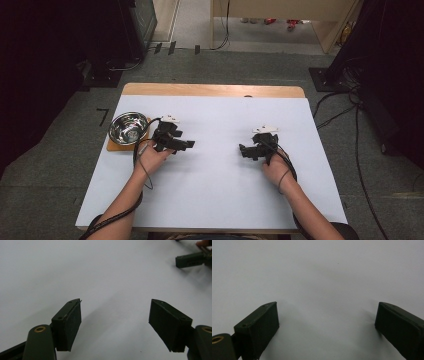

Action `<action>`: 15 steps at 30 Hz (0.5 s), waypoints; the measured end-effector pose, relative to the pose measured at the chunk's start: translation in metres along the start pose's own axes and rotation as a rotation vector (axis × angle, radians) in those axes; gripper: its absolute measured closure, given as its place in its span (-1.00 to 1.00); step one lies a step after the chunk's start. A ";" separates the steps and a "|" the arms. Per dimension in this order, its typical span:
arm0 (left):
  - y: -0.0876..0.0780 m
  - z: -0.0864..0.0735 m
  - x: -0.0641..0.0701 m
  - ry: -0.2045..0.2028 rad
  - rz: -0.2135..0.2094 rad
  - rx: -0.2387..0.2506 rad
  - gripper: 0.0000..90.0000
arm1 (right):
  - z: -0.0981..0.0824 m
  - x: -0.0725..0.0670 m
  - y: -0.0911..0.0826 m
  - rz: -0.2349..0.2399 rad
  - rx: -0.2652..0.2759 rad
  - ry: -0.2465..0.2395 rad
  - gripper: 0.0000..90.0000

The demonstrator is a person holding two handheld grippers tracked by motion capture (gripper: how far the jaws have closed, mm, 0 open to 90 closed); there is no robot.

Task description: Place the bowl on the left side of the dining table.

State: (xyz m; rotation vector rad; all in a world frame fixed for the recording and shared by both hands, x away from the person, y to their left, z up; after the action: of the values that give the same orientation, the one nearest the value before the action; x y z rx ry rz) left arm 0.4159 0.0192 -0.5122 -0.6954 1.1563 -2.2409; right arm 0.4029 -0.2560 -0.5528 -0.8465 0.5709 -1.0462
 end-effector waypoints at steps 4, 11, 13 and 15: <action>0.007 0.001 0.005 0.021 0.006 -0.001 -0.46 | 0.000 0.000 0.000 0.000 0.000 -0.001 -0.89; 0.014 0.007 0.017 0.077 0.024 0.038 -0.53 | 0.000 0.000 0.000 0.000 -0.001 0.000 -0.89; 0.016 0.007 0.021 0.091 0.012 0.027 -0.53 | 0.000 0.000 0.000 0.001 -0.002 0.002 -0.89; 0.019 0.006 0.025 0.101 -0.005 0.024 -0.53 | 0.000 0.000 0.000 0.001 -0.003 0.002 -0.89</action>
State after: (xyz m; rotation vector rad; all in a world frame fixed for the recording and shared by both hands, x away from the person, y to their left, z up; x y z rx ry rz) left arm 0.4058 -0.0099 -0.5198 -0.5821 1.1747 -2.3138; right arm 0.4026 -0.2559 -0.5528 -0.8475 0.5744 -1.0460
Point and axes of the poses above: each handheld gripper's, and its own axes: y roughly forward along the jaws, z roughly out of its top, x roughly to its right, the point moved 7 cm from there along y, roughly forward along the jaws, and after that the axes turned 12 degrees about -x, right-handed, at the moved point
